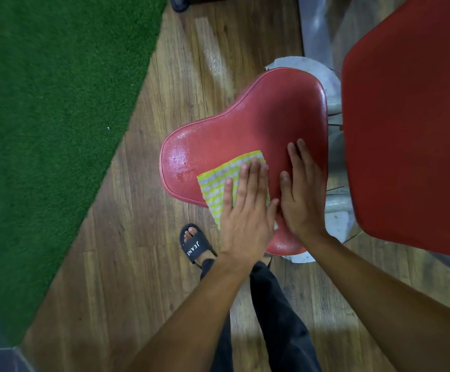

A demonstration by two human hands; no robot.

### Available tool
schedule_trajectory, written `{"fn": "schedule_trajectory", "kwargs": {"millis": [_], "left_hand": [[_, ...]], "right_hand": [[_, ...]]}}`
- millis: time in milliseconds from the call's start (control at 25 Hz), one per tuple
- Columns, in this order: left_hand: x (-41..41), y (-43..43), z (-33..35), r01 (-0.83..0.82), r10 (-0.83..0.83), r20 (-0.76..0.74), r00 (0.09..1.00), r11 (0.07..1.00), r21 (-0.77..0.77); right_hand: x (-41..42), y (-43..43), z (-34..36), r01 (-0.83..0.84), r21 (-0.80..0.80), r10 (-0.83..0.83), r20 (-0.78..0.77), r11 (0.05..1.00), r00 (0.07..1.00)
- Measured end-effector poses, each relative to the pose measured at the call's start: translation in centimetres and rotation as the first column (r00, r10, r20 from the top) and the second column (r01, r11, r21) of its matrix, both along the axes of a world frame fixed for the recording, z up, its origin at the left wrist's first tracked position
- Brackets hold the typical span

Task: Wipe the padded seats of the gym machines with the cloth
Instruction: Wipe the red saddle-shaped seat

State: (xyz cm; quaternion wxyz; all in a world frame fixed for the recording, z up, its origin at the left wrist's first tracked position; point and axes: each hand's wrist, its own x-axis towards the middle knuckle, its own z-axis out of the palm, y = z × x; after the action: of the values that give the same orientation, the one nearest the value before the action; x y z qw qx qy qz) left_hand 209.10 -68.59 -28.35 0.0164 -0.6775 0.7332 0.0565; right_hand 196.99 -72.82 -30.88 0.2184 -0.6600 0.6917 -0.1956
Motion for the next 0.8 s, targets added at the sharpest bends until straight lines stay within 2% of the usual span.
{"fn": "schedule_trajectory", "kwargs": {"millis": [240, 480, 800], "left_hand": [[7.1, -1.0, 0.8, 0.127, -0.124, 0.066, 0.990, 0.991, -0.052], [9.4, -4.3, 1.1, -0.067, 0.072, 0.052, 0.996, 0.994, -0.084], [7.1, -8.8, 1.5, -0.152, 0.152, 0.005, 0.988, 0.988, -0.037]], "right_hand": [[0.1, 0.3, 0.2, -0.011, 0.018, 0.011, -0.027, 1.000, 1.000], [0.9, 0.1, 0.6, 0.017, 0.057, -0.011, -0.112, 0.998, 0.994], [0.9, 0.4, 0.3, 0.022, 0.063, -0.013, -0.148, 0.998, 0.989]]}}
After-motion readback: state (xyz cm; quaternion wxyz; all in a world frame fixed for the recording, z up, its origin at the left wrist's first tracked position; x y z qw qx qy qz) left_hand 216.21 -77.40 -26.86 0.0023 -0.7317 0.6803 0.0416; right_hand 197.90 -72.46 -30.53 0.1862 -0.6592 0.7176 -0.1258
